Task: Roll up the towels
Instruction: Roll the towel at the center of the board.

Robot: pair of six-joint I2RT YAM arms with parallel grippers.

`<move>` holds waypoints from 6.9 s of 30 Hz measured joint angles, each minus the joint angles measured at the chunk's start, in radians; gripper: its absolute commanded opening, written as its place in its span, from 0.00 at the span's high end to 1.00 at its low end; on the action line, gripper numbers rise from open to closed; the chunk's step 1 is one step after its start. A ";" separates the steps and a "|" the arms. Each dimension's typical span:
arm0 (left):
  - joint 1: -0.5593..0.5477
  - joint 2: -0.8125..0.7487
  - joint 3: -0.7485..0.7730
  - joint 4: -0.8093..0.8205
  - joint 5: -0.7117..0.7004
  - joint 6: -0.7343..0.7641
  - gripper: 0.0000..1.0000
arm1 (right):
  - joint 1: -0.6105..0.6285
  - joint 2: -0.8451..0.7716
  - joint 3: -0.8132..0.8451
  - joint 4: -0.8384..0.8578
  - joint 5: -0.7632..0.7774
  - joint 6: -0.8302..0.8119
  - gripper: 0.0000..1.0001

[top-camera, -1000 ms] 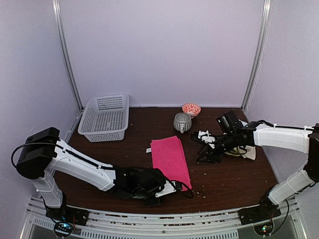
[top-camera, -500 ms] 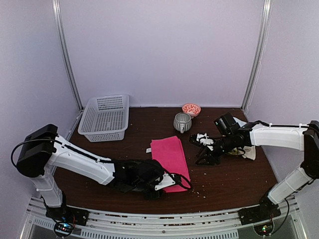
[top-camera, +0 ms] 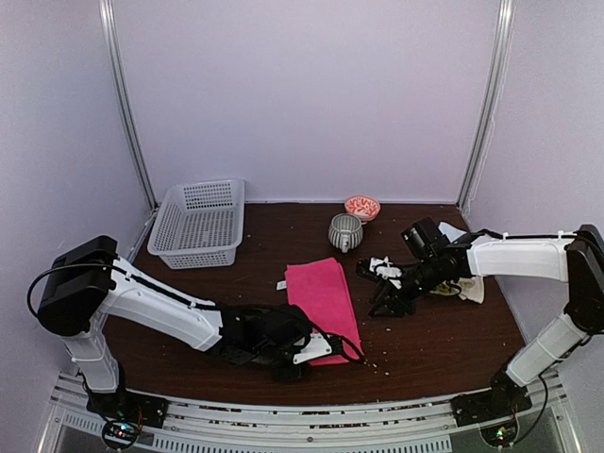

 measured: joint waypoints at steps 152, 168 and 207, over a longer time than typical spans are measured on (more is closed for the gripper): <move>-0.149 -0.022 0.052 -0.108 -0.097 0.042 0.56 | 0.236 0.749 0.508 -0.500 -0.528 0.102 1.00; -0.152 0.092 0.145 -0.131 -0.227 0.032 0.79 | 0.234 0.759 0.520 -0.540 -0.533 0.051 0.96; 0.298 0.196 0.044 0.211 0.989 -0.492 0.99 | 0.311 -0.246 0.056 -0.343 0.011 -0.119 0.67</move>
